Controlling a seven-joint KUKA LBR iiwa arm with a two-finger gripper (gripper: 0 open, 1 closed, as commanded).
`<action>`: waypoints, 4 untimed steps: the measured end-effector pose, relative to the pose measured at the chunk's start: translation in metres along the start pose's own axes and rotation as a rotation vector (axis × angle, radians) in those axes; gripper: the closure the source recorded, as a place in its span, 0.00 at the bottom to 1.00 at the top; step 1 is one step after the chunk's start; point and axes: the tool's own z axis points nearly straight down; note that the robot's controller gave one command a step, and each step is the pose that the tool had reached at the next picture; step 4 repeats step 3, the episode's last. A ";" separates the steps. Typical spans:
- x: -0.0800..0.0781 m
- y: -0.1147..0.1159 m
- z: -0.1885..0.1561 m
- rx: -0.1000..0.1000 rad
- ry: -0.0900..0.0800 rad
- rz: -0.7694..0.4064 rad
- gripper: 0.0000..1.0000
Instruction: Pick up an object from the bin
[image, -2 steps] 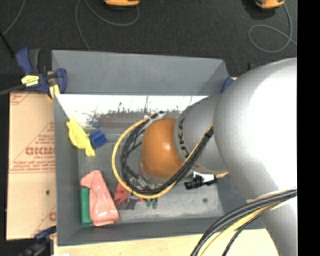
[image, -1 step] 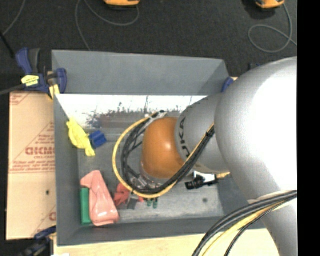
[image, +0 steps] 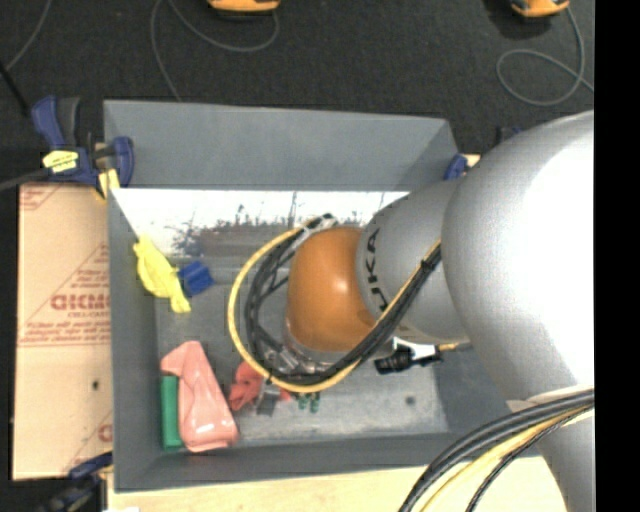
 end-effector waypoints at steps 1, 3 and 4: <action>-0.002 0.001 -0.010 -0.003 -0.006 -0.003 1.00; 0.000 0.000 -0.020 -0.001 0.001 0.000 1.00; 0.000 0.000 -0.020 -0.001 0.001 0.000 1.00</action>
Offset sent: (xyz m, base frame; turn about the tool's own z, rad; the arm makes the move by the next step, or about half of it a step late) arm 0.0000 -0.0001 0.0128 0.0000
